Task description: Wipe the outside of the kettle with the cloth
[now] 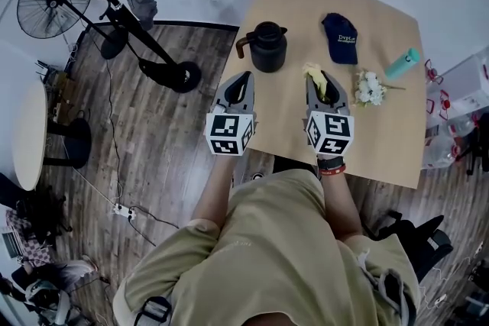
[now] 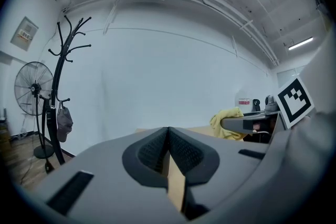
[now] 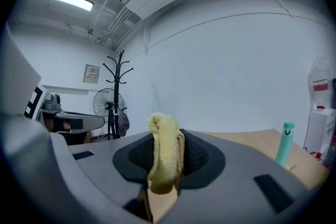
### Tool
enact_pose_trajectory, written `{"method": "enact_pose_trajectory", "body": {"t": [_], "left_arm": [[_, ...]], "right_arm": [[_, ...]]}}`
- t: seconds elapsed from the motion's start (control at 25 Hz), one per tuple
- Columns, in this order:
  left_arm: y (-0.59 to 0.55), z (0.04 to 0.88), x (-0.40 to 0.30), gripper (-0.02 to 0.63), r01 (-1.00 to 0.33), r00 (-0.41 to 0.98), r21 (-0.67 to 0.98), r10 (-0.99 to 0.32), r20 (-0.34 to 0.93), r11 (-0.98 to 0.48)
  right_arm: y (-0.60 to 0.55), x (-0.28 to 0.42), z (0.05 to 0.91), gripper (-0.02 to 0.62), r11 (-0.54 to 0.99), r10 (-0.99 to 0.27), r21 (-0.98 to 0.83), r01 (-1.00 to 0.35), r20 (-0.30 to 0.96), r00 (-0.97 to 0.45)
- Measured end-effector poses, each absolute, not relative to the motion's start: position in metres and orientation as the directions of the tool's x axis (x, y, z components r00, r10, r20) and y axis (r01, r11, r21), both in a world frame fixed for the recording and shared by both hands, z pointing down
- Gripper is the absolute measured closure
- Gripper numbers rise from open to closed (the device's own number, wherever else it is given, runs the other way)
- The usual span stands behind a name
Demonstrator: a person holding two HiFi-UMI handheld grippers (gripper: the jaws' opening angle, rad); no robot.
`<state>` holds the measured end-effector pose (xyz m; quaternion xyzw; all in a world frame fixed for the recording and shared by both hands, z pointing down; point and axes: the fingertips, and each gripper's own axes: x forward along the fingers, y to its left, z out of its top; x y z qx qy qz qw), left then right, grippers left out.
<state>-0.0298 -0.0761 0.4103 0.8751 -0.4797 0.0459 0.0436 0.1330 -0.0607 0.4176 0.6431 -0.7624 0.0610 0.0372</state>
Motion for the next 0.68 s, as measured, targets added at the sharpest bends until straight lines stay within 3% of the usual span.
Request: {"method": "enact_pose_trajectory", "body": {"t": [0.68], "left_arm": [[-0.093,0.448,-0.032,0.584,-0.842,0.529,0.003,-0.824,0.205,-0.540]], "right_arm": [[-0.075,0.128,0.463,0.473,0.272,-0.926,-0.030,-0.962,0.264,-0.270]]}}
